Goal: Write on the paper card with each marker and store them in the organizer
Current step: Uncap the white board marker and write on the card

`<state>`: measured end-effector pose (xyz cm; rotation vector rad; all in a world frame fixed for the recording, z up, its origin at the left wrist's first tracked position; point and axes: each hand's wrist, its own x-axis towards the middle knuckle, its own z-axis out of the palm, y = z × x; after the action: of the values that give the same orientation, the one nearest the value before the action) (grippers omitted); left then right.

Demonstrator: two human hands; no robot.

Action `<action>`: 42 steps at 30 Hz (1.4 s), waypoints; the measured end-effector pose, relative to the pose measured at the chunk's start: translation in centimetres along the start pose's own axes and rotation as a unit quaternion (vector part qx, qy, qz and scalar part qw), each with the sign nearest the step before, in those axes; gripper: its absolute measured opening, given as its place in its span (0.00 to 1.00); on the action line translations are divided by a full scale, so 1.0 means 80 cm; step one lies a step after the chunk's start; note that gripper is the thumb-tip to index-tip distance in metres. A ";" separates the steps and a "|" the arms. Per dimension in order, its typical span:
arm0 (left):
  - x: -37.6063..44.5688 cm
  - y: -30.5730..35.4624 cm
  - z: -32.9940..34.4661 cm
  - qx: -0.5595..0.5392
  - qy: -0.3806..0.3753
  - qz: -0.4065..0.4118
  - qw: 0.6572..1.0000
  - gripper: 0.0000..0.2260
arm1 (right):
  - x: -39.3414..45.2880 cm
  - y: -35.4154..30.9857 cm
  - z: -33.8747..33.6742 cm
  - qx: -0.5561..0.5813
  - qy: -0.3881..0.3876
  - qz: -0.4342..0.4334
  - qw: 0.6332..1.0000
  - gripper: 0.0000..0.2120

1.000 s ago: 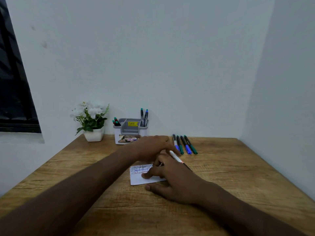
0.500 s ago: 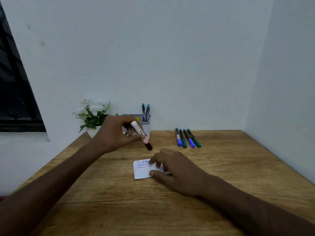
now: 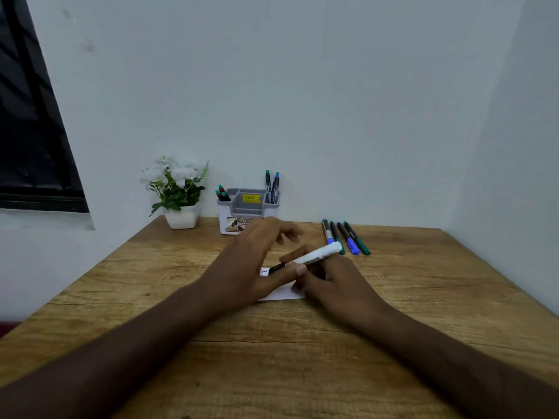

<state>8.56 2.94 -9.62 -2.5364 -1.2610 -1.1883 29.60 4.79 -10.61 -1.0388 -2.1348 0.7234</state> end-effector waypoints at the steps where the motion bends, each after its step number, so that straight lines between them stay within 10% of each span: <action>1: -0.003 -0.006 -0.003 0.002 -0.025 -0.021 0.999 0.22 | 0.001 0.000 0.000 0.035 0.002 0.015 0.999 0.08; 6: -0.013 -0.019 -0.005 0.040 -0.193 -0.030 0.980 0.17 | 0.006 0.002 0.001 0.141 0.021 0.046 0.989 0.12; 42: -0.005 -0.018 0.009 -0.104 -0.145 -0.079 0.981 0.11 | 0.010 -0.015 -0.019 0.332 0.147 0.072 0.929 0.18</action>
<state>7.84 3.88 -10.81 -2.8959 -1.4949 -1.0551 29.81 5.12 -8.55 -0.8577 -1.4023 1.1735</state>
